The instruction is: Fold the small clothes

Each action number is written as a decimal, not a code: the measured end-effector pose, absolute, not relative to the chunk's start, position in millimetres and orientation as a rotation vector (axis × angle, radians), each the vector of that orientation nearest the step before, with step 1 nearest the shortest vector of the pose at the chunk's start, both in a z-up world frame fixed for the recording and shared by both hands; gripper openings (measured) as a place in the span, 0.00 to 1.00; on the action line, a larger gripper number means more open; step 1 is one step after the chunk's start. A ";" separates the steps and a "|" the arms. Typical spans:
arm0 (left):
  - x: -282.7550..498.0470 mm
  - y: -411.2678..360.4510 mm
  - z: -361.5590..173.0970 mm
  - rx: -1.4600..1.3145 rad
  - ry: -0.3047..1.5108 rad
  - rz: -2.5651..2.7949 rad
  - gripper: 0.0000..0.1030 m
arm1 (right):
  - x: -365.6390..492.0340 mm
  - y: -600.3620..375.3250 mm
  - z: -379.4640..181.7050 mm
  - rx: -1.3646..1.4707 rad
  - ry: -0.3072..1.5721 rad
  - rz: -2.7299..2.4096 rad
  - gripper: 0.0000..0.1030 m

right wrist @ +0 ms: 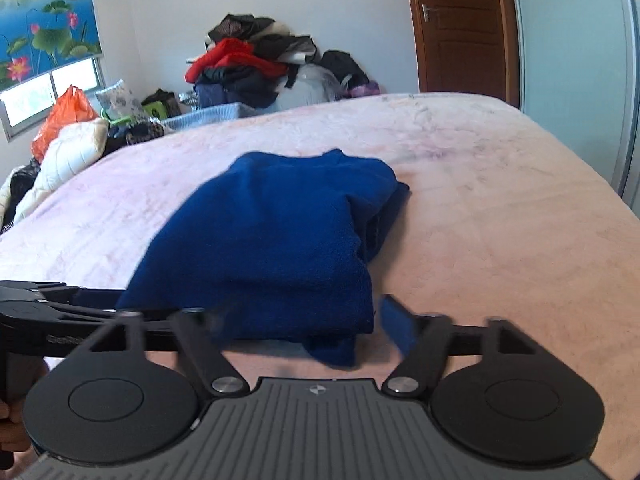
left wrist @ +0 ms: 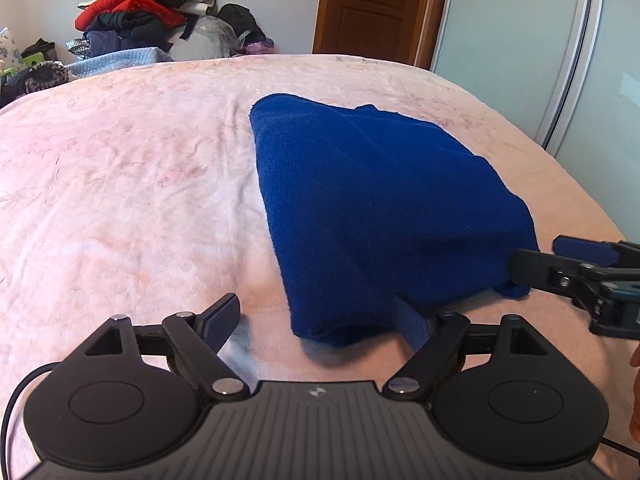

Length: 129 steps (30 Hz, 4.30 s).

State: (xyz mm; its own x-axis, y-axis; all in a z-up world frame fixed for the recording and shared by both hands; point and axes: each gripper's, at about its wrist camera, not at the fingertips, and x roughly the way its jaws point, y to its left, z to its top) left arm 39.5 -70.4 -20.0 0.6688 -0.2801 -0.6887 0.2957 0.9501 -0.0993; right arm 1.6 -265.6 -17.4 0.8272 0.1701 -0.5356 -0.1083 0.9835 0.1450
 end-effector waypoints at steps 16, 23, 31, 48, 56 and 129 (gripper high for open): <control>9.2 -76.5 -25.0 0.099 0.781 -0.254 0.81 | -21.0 -260.6 -18.8 0.124 0.634 0.169 0.94; 3.4 -69.4 -29.7 0.096 0.781 -0.206 0.81 | -26.5 -248.0 -22.3 0.086 0.661 0.160 0.99; -1.9 -67.1 -33.6 0.122 0.765 -0.163 0.86 | -24.3 -236.7 -31.4 0.050 0.704 0.145 0.99; -4.4 -64.5 -40.2 0.090 0.773 -0.156 1.00 | -20.7 -238.7 -43.7 0.084 0.737 0.102 0.99; -6.4 -64.4 -40.6 0.089 0.774 -0.155 1.00 | -21.5 -238.5 -43.6 0.082 0.733 0.102 0.99; -7.0 -59.4 -38.8 0.080 0.776 -0.172 1.00 | -23.3 -236.3 -45.1 0.099 0.718 0.121 1.00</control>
State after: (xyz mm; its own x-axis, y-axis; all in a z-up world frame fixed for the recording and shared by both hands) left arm -7.0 -59.4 -38.8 0.7008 -0.1251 -0.7023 0.1838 0.9829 0.0083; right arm -23.3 -236.3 -45.1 0.7465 0.1445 -0.6495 -0.0768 0.9883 0.1316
